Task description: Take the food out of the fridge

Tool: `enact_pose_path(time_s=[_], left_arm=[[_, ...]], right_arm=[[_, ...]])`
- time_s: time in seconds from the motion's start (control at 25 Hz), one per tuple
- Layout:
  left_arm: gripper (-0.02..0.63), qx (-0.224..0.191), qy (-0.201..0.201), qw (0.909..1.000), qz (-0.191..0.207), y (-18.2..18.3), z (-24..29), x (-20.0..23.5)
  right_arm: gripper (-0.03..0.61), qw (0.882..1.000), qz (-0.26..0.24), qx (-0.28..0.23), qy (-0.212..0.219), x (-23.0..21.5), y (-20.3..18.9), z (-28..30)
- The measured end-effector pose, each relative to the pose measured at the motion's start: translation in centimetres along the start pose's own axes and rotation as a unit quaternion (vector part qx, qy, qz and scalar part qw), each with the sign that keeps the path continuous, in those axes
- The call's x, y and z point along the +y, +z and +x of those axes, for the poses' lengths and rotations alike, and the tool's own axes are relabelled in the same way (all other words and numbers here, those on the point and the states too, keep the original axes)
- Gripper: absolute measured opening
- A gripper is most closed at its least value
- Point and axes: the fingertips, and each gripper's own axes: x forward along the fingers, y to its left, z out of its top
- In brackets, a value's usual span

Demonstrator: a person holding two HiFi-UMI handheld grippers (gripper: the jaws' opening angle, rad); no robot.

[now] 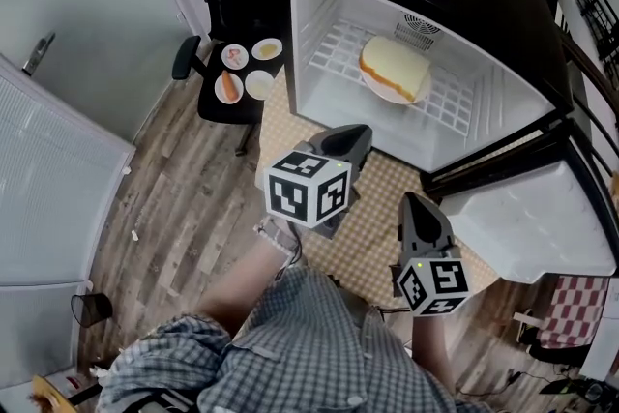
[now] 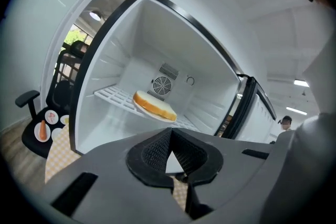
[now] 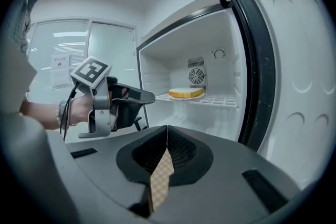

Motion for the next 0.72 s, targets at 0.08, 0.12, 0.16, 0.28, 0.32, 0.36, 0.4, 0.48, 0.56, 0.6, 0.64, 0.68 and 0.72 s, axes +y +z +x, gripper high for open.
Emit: enact_pose_path(time_s=[0.08,0.12,0.16,0.28,0.32,0.36,0.4,0.48,0.56,0.6,0.64,0.68,0.72], left_arm=[[0.006,-0.006,0.002,0.9996,-0.028,0.1,0.9,0.5],[0.006,-0.008,0.002,0.9991,-0.041,0.2,1.3,0.6],[0.006,-0.010,0.001,0.9986,-0.053,0.2,1.8,0.8],[0.008,-0.020,-0.005,0.9954,-0.094,0.6,3.1,1.3],[0.024,-0.025,-0.009,0.9936,-0.110,0.7,3.5,1.4],[0.050,-0.030,-0.013,0.9916,-0.125,0.9,3.9,1.6],[0.068,-0.034,-0.016,0.9894,-0.140,1.0,4.2,1.7],[0.089,-0.042,-0.022,0.9842,-0.170,1.2,5.0,2.0],[0.109,-0.047,-0.026,0.9780,-0.202,1.3,5.7,2.4],[0.118,-0.050,-0.025,0.9749,-0.215,1.3,6.0,2.6],[0.125,-0.053,-0.023,0.9720,-0.228,1.2,6.3,2.8],[0.132,-0.057,-0.019,0.9693,-0.238,1.2,6.6,3.0],[0.135,-0.061,-0.015,0.9667,-0.248,1.2,6.9,3.2]], right_arm=[[0.009,1.000,0.002,0.002,0.001,-0.4,-0.2,0.2],[0.009,1.000,0.002,0.003,0.001,-0.5,-0.2,0.3],[0.009,1.000,0.003,0.004,0.001,-0.7,-0.2,0.4],[0.009,1.000,0.006,0.006,0.002,-1.3,-0.3,0.6],[0.010,1.000,0.007,0.007,0.002,-1.5,-0.4,0.7],[0.009,1.000,0.008,0.008,0.002,-1.7,-0.5,0.7],[0.009,1.000,0.009,0.009,0.001,-1.9,-0.5,0.8],[0.009,1.000,0.011,0.010,0.001,-2.2,-0.6,0.8],[0.009,1.000,0.012,0.011,0.000,-2.5,-0.7,0.8],[0.009,1.000,0.013,0.012,-0.001,-2.7,-0.7,0.8],[0.009,1.000,0.014,0.013,-0.002,-2.9,-0.8,0.8],[0.009,1.000,0.015,0.015,-0.002,-3.1,-0.9,0.8],[0.009,1.000,0.016,0.016,-0.003,-3.3,-1.0,0.8]])
